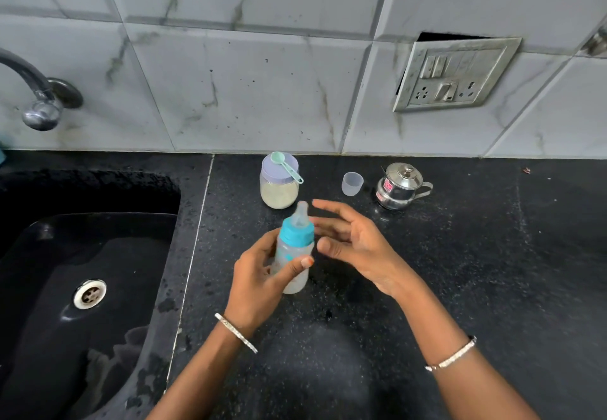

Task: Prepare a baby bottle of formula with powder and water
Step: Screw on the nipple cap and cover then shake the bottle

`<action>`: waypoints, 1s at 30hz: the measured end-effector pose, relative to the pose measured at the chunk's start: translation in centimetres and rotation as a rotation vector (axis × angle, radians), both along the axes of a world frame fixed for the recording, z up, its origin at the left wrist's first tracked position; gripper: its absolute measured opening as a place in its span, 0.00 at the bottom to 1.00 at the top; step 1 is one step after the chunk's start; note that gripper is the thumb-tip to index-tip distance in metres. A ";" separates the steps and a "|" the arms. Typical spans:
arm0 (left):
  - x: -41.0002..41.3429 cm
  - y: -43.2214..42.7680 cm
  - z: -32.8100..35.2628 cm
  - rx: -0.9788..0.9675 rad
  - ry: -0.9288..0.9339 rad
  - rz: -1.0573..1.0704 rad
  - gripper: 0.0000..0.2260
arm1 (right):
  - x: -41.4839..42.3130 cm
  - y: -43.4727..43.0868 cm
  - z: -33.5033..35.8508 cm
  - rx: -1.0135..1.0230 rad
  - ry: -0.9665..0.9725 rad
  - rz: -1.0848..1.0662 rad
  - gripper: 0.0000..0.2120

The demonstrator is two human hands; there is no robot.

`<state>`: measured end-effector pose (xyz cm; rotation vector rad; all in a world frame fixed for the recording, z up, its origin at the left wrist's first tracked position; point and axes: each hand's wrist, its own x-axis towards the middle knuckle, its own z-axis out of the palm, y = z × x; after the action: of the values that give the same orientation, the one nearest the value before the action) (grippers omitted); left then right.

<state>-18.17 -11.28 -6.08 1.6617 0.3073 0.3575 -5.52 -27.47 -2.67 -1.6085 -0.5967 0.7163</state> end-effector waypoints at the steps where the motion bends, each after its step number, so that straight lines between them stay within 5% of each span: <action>1: 0.0 0.5 -0.2 -0.026 0.007 0.027 0.30 | 1.2 0.0 -0.4 -0.049 -0.043 -0.067 0.25; 5: -0.2 2.4 -0.2 -0.080 0.021 0.118 0.25 | 7.6 0.0 -3.6 -0.453 -0.491 -0.316 0.12; 10: -0.4 3.8 -0.6 -0.088 0.037 0.130 0.22 | 13.7 1.5 -5.2 -0.872 -0.735 -0.132 0.41; 13: -0.5 3.8 -0.5 -0.099 0.039 0.130 0.24 | 15.6 2.7 -5.7 -0.992 -0.765 0.005 0.48; 16: -0.8 3.6 -0.1 -0.113 0.043 0.140 0.32 | 16.7 3.3 -6.3 -1.052 -0.818 0.030 0.38; 19: -1.0 3.5 0.0 -0.116 0.059 0.138 0.27 | 16.3 3.6 -6.1 -1.086 -0.824 -0.024 0.24; 24: -1.1 3.0 0.4 -0.133 0.054 0.107 0.33 | 12.5 3.3 -4.1 -0.916 -0.547 -0.310 0.22; 27: -1.1 2.7 0.5 -0.136 0.049 0.095 0.35 | 7.9 3.6 -2.1 -0.303 0.219 -0.450 0.14; 30: -1.1 2.3 0.8 -0.116 0.055 0.073 0.35 | 3.7 3.5 0.3 0.155 0.616 -0.347 0.14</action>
<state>-19.26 -8.94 -5.23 1.5510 0.4235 0.3430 -1.79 -23.96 -2.37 -1.2139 0.0752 0.8255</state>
